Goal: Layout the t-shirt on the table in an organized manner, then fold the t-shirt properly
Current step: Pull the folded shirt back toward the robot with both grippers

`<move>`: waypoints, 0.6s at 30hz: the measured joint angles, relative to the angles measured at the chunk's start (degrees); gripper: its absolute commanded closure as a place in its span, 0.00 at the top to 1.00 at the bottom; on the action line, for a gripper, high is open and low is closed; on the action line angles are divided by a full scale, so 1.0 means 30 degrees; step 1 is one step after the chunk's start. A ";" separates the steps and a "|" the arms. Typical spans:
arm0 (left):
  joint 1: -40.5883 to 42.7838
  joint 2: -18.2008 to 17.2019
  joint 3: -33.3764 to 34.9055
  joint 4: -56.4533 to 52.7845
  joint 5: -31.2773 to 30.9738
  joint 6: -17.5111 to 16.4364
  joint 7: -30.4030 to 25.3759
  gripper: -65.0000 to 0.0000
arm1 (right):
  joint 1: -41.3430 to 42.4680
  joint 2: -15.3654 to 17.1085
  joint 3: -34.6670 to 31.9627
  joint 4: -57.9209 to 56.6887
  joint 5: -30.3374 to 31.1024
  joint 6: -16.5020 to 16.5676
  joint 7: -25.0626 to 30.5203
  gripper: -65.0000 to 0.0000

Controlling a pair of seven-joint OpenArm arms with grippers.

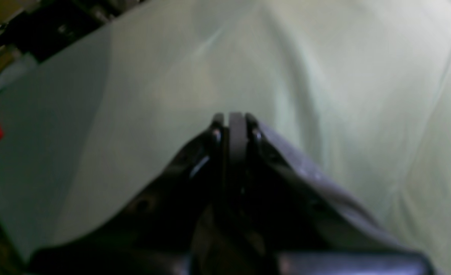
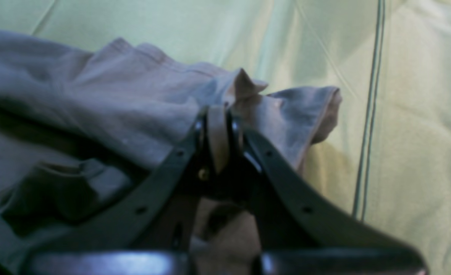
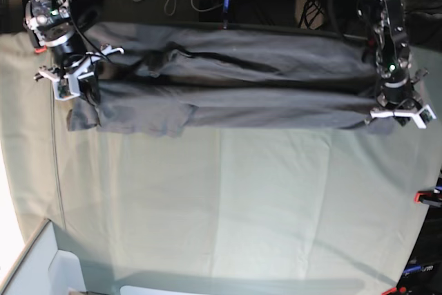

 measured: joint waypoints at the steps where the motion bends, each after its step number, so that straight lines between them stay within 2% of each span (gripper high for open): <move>1: 0.0153 -0.0015 0.0000 0.0058 -0.0401 0.0015 -0.0007 0.00 | -0.0102 -0.0007 -0.0007 0.0000 0.0007 0.0007 0.0117 0.00; 4: 0.0670 -0.0168 0.0022 0.0138 -0.2222 -0.0051 -0.0080 0.00 | -0.0452 0.0058 0.0073 0.0015 0.0007 0.0007 0.0401 0.00; 7: 0.1399 -0.0233 0.0102 0.0138 -0.3198 0.0066 -0.0087 0.00 | -0.0969 0.0051 0.0561 0.0022 0.0000 0.0087 0.0379 0.00; 10: 0.1749 -0.0095 0.0131 -0.0015 -0.3220 0.0073 -0.0066 0.00 | -0.1377 -0.0015 0.0801 0.0080 0.0000 0.1552 0.0372 0.00; 18: 0.1647 -0.0226 0.0168 -0.0066 -0.3286 0.0015 -0.0073 0.00 | -0.2637 -0.0109 0.1297 0.0087 0.0000 0.1632 0.1574 0.00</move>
